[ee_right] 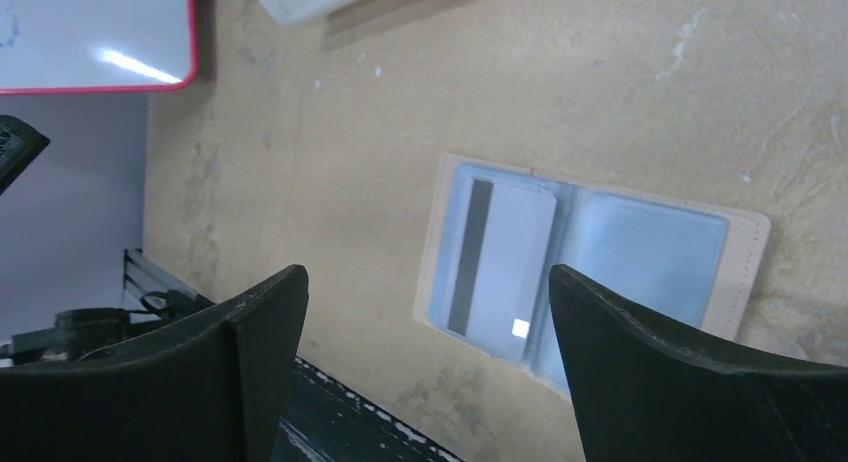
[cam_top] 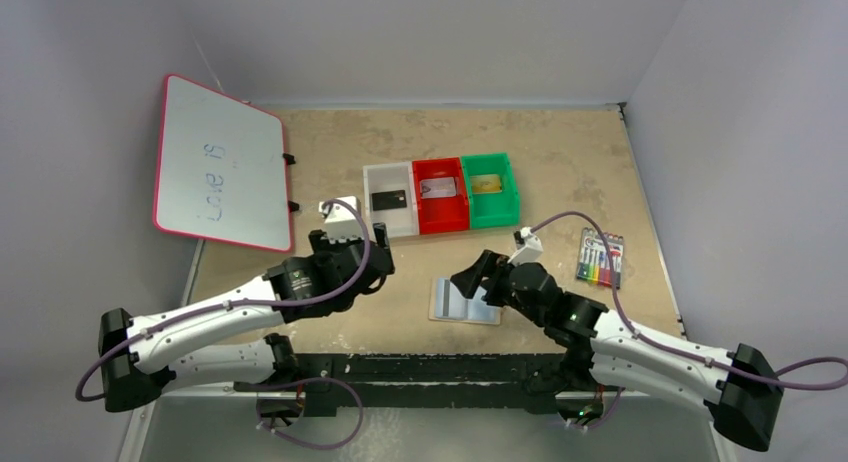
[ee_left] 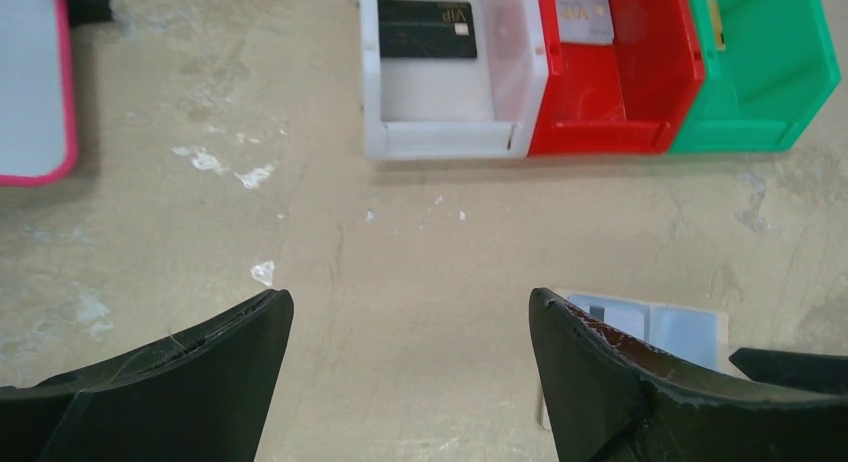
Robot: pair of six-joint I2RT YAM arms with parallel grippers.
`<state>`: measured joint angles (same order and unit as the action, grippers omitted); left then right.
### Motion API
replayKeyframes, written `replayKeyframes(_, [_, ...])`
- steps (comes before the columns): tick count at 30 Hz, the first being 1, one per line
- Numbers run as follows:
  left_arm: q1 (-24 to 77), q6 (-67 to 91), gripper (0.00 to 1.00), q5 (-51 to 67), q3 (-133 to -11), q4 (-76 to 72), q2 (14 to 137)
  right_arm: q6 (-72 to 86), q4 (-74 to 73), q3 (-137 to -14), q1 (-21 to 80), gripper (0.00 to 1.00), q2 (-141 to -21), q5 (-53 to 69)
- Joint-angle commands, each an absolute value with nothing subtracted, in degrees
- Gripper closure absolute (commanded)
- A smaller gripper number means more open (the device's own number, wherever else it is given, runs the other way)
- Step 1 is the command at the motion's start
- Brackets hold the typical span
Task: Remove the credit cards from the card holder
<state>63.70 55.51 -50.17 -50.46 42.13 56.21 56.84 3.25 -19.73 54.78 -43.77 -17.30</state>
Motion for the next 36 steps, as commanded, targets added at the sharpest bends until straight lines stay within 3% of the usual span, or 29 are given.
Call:
replayKeyframes(1, [63.49, 57.54, 0.12, -43.51, -47.95, 34.45, 57.77, 58.2, 0.51, -17.64, 54.66, 0.1, -42.89, -17.27])
replayKeyframes(6, [63.51, 57.87, 0.13, -40.31, -46.8, 30.85, 60.78, 61.09, -0.83, -16.27, 54.62, 0.13, -43.09, -16.39])
replayKeyframes(15, [63.54, 58.76, 0.17, -34.35, -45.23, 23.28, 66.82, 64.19, 6.99, -11.87, 54.24, 0.32, -43.32, -11.3])
replayKeyframes(36, [64.06, 57.61, 0.42, -21.45, -43.24, 8.11, 78.75, 62.14, 22.82, -9.57, 42.8, 0.53, -56.69, 3.48])
